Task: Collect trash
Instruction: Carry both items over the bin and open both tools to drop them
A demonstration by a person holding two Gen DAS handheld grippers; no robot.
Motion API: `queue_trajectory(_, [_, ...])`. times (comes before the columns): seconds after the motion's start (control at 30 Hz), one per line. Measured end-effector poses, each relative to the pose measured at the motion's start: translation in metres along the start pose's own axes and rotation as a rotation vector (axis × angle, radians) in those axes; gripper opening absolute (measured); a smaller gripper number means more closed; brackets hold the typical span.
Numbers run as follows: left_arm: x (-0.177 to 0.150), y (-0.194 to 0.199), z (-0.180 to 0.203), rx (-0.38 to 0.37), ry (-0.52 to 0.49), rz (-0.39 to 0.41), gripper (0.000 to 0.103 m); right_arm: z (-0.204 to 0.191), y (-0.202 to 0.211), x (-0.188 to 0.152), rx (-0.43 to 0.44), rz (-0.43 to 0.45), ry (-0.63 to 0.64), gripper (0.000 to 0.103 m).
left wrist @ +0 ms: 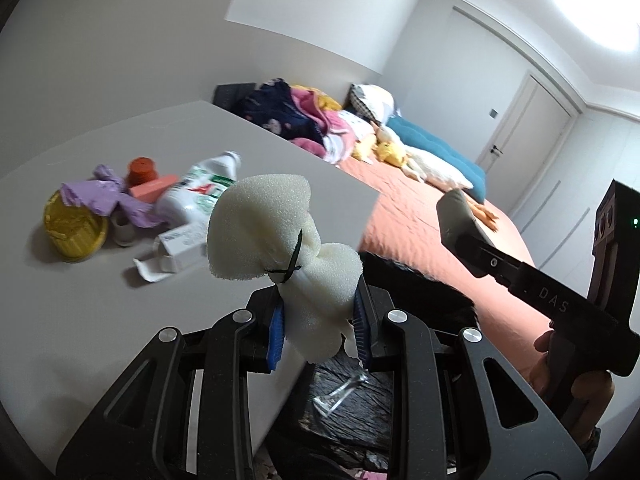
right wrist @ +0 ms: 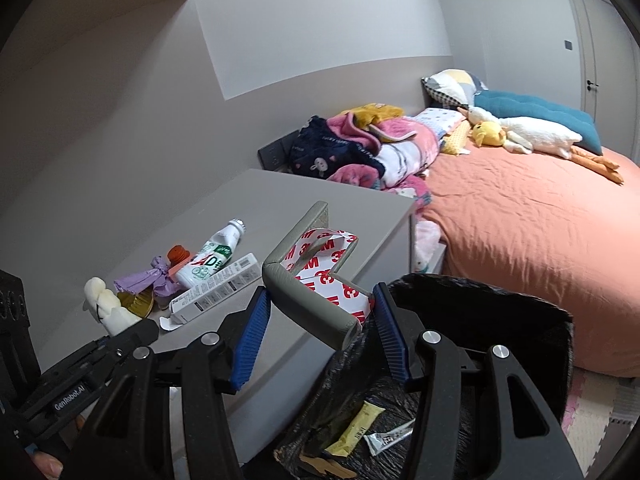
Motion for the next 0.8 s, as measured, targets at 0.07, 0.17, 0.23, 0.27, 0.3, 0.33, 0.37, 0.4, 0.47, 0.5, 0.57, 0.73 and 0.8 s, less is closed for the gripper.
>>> queue_trajectory(0.07, [-0.003,-0.004,0.010,-0.013,-0.015,-0.012,0.028,0.007,0.008,-0.001,-0.010,0.009,-0.011,0.054])
queue_trajectory(0.17, [-0.007,-0.010,0.023,-0.033,-0.036,-0.024,0.028,0.020,0.018,-0.002,-0.024,0.022,-0.028,0.054])
queue_trajectory(0.23, [-0.010,-0.011,0.032,-0.048,-0.050,-0.031,0.028,0.028,0.024,-0.003,-0.034,0.027,-0.037,0.054])
queue_trajectory(0.27, [-0.012,-0.012,0.037,-0.055,-0.057,-0.035,0.028,0.031,0.026,-0.004,-0.038,0.030,-0.040,0.054])
queue_trajectory(0.3, [-0.014,-0.012,0.042,-0.062,-0.065,-0.038,0.028,0.033,0.028,-0.004,-0.042,0.032,-0.044,0.054])
queue_trajectory(0.33, [-0.014,-0.014,0.045,-0.065,-0.071,-0.040,0.028,0.037,0.031,-0.005,-0.047,0.035,-0.049,0.054])
queue_trajectory(0.37, [-0.015,-0.015,0.049,-0.070,-0.078,-0.044,0.028,0.041,0.034,-0.006,-0.052,0.037,-0.054,0.054])
queue_trajectory(0.4, [-0.017,-0.016,0.054,-0.076,-0.086,-0.049,0.028,0.044,0.036,-0.006,-0.056,0.039,-0.058,0.054])
queue_trajectory(0.47, [-0.019,-0.019,0.062,-0.088,-0.095,-0.057,0.028,0.052,0.041,-0.008,-0.066,0.042,-0.068,0.054])
queue_trajectory(0.5, [-0.021,-0.020,0.067,-0.097,-0.102,-0.064,0.028,0.054,0.043,-0.009,-0.069,0.043,-0.072,0.054])
queue_trajectory(0.57, [-0.024,-0.025,0.074,-0.108,-0.115,-0.077,0.028,0.061,0.048,-0.010,-0.078,0.046,-0.085,0.055])
queue_trajectory(0.73, [-0.039,-0.042,0.098,-0.163,-0.151,-0.151,0.037,0.082,0.062,-0.014,-0.095,0.056,-0.136,0.055])
queue_trajectory(0.8, [-0.051,-0.051,0.112,-0.246,-0.175,-0.234,0.094,0.097,0.070,-0.013,-0.112,0.077,-0.186,0.059])
Point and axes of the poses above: each gripper's, at about its wrist camera, not at the fingertips, and y roughly against the way its jaws point, z to its right, x to its top, the point moved 8 cm from there along -y, roughly the way its jaws point, and after that the axes turned 1 degree about z, right-handed, at the moved point
